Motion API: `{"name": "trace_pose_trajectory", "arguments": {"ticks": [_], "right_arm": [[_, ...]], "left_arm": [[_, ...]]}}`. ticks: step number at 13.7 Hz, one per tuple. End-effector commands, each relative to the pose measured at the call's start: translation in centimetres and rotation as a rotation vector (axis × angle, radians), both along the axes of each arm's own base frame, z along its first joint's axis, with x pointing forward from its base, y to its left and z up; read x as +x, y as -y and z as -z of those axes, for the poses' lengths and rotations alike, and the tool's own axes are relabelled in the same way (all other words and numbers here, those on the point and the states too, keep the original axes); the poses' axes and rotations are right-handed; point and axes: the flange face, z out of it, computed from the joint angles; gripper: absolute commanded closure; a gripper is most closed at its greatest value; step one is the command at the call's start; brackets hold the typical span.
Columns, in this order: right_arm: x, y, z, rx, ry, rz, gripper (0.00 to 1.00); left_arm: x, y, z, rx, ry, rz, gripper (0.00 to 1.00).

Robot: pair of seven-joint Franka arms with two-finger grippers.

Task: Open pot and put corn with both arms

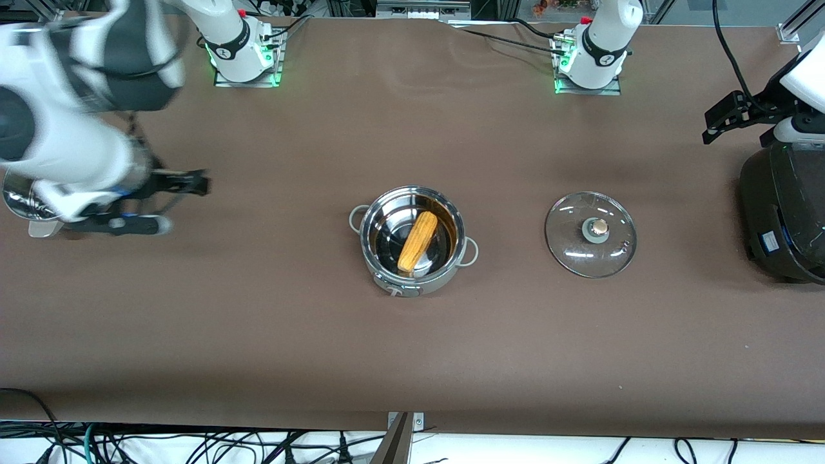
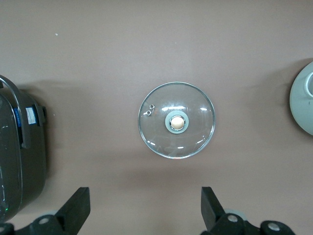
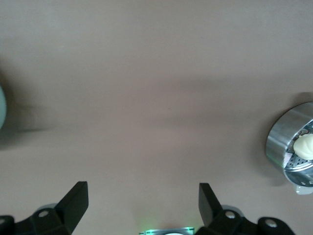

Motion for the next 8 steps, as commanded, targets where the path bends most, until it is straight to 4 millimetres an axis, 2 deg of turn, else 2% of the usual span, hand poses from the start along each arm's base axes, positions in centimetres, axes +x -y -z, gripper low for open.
{"name": "trace_pose_trajectory", "arguments": {"ticks": [1, 5, 8], "right_arm": [[-0.4, 3.5, -0.4, 0.047, 0.033, -0.007, 0.00], [-4.7, 5.3, 0.7, 0.057, 0.143, -0.012, 0.00], [-8.3, 5.4, -3.5, 0.052, 0.123, -0.017, 0.00]], "left_arm": [[0.4, -0.1, -1.8, 0.026, -0.007, 0.012, 0.00], [0.4, -0.2, -2.6, 0.028, 0.007, 0.013, 0.00], [0.5, -0.2, -2.4, 0.028, 0.004, 0.013, 0.00]]}}
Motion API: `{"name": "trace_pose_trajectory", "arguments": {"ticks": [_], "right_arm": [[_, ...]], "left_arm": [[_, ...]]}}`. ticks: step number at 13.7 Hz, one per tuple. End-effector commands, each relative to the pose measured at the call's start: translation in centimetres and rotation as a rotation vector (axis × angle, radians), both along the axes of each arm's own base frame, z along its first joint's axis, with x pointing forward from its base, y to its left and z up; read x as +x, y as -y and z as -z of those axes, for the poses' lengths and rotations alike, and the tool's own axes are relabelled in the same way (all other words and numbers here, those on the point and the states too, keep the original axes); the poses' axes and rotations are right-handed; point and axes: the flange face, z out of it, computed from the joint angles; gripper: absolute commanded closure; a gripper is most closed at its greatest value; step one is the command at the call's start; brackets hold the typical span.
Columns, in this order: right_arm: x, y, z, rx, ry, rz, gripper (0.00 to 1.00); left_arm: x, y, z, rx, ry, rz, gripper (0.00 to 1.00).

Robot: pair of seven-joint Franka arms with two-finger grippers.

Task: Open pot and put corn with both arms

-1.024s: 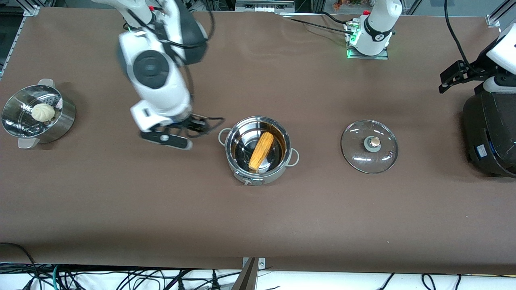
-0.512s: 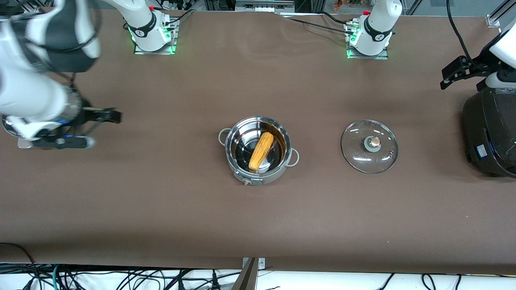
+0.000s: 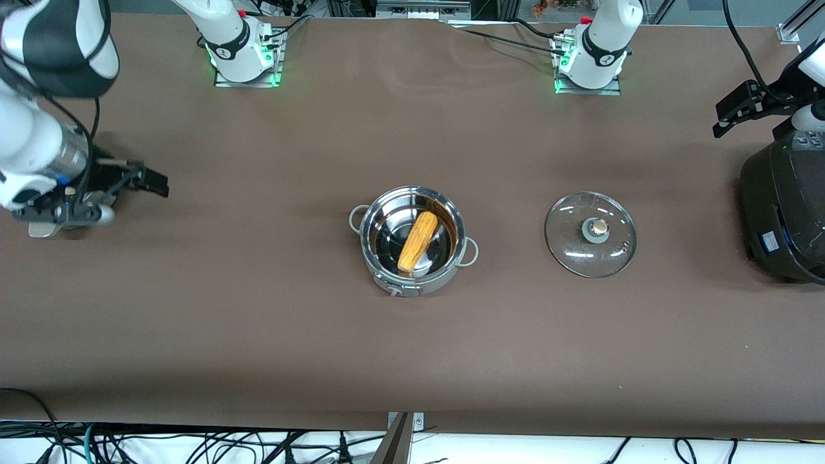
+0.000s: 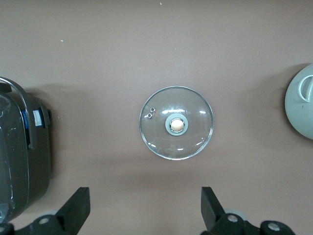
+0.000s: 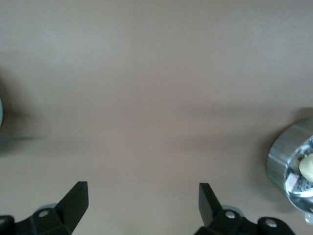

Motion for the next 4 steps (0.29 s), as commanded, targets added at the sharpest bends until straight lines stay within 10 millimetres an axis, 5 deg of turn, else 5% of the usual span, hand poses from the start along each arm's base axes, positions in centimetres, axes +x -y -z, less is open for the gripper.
{"name": "trace_pose_trajectory", "arguments": {"ticks": [1, 4], "right_arm": [[-3.84, 0.86, -3.34, -0.012, 0.011, 0.006, 0.00], [-3.70, 1.48, -3.34, -0.007, 0.012, 0.018, 0.00]], "left_arm": [[0.45, -0.16, -0.58, 0.027, -0.008, 0.014, 0.00], [0.44, -0.16, -0.57, 0.027, -0.010, 0.014, 0.00]]}}
